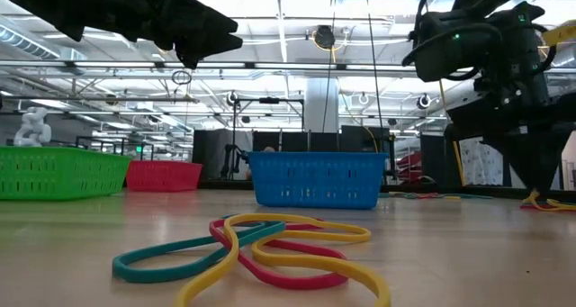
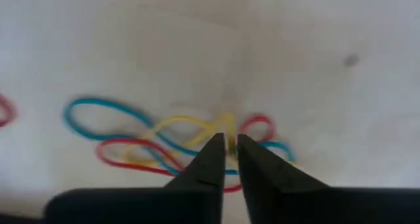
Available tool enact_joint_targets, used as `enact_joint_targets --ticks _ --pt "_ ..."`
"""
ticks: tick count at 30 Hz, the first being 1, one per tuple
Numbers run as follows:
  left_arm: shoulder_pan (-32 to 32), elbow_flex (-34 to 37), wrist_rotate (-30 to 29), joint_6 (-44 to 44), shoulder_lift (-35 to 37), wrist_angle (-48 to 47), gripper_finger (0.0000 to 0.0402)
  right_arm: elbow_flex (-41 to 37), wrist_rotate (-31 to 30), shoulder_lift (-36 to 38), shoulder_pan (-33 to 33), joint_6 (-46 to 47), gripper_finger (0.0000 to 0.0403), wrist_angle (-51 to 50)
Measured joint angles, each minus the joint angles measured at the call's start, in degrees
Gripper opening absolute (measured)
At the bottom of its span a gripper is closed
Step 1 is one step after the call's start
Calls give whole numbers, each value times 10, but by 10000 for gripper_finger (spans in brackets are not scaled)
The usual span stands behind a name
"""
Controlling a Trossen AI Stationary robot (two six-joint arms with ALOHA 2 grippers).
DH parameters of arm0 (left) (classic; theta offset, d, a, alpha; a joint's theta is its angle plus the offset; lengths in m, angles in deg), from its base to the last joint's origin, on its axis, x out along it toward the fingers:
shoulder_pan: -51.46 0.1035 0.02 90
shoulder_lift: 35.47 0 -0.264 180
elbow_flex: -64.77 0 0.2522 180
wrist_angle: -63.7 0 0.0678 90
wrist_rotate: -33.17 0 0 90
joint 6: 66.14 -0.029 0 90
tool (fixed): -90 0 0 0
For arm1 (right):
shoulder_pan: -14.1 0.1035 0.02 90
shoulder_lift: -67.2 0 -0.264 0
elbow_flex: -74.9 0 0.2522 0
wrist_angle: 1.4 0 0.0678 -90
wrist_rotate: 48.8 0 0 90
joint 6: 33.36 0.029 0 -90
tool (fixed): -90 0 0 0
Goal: Sort rubber bands into baskets
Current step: Put the yellow rubber band into the red bin
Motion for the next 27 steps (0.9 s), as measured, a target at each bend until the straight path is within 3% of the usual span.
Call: enact_joint_targets --ticks 6,12,17,27 --pt "0 0 0 0 0 0 194 12 30 0 0 -16 4 0" --pt "0 0 0 0 0 0 194 80 -20 0 0 -17 1 0" --pt "0 0 0 0 0 0 194 160 -22 5 0 -11 1 -22" --pt "1 0 0 0 0 -7 194 287 -121 43 16 73 0 -199"
